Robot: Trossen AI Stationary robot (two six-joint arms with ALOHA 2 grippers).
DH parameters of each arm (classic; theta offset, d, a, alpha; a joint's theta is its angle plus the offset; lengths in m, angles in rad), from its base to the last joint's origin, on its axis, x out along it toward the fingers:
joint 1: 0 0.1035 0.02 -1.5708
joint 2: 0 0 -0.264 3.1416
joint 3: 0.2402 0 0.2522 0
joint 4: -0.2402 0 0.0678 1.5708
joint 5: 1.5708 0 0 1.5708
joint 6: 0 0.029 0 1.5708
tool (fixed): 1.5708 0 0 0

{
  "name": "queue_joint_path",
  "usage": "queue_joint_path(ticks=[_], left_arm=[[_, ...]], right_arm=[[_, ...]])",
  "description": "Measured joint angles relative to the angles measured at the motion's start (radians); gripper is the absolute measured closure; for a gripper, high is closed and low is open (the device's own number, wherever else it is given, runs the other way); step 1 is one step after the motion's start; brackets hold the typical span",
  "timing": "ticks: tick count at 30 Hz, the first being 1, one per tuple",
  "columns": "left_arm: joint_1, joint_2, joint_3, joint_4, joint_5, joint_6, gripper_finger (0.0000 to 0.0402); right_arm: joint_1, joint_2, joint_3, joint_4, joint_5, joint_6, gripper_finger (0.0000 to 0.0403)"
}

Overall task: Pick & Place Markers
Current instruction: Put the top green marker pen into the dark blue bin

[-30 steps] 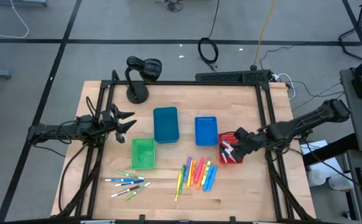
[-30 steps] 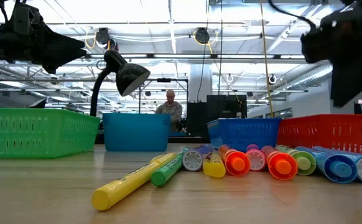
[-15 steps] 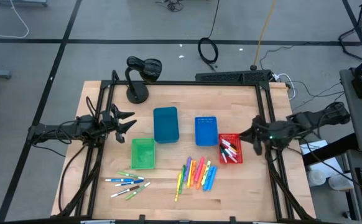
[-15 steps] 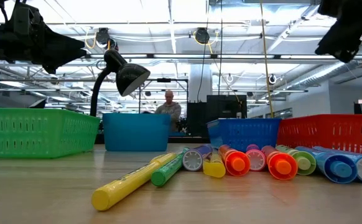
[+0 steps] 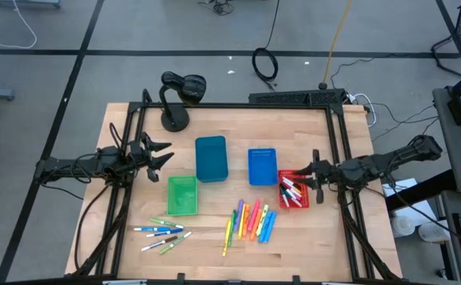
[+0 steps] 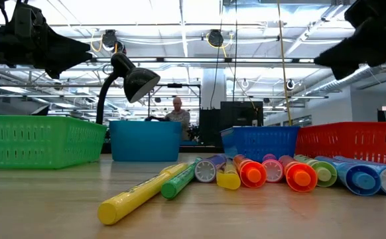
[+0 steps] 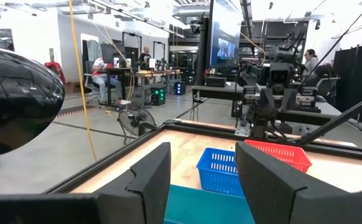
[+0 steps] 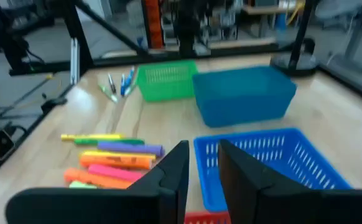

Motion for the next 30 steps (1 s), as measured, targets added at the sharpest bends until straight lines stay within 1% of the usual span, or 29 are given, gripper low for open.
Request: queue_joint_path(ticks=[4, 14, 16, 19, 20, 22, 24, 26, 29, 30], left_arm=[[0.000, 0.000, 0.000, 0.000, 0.000, 0.000, 0.0218], [0.000, 0.000, 0.000, 0.000, 0.000, 0.000, 0.0217], [0.000, 0.000, 0.000, 0.000, 0.000, 0.000, 0.0217], [0.000, 0.000, 0.000, -0.001, 0.000, 0.000, 0.0217], [0.000, 0.000, 0.000, -0.003, -0.001, 0.000, 0.0217], [0.000, 0.000, 0.000, -0.002, 0.000, 0.000, 0.0217], [0.000, 0.000, 0.000, -0.005, 0.000, 0.000, 0.0217], [-0.001, 0.000, 0.000, -0.001, 0.000, 0.000, 0.0217], [-0.001, 0.000, 0.000, -0.001, 0.000, 0.000, 0.0217], [-0.001, 0.000, 0.000, 0.000, 0.000, 0.000, 0.0217]], right_arm=[[-0.001, -0.086, -0.021, 0.007, 0.000, -0.038, 0.0332], [-0.002, -0.332, -0.164, 0.063, -0.014, -0.116, 0.0332], [-0.003, -0.332, -0.192, 0.110, -0.032, -0.136, 0.0332], [-0.012, -0.328, -0.211, 0.148, -0.092, -0.172, 0.0332], [-0.018, -0.332, -0.212, 0.151, -0.132, -0.185, 0.0332], [-0.030, -0.332, -0.213, 0.147, -0.248, -0.206, 0.0332], [-0.042, -0.332, -0.213, 0.164, -0.340, -0.199, 0.0332], [-0.054, -0.332, -0.220, 0.167, -0.384, -0.181, 0.0332], [-0.069, -0.333, -0.249, 0.245, -0.420, -0.187, 0.0332], [-0.075, -0.332, -0.249, 0.247, -0.434, -0.191, 0.0332]])
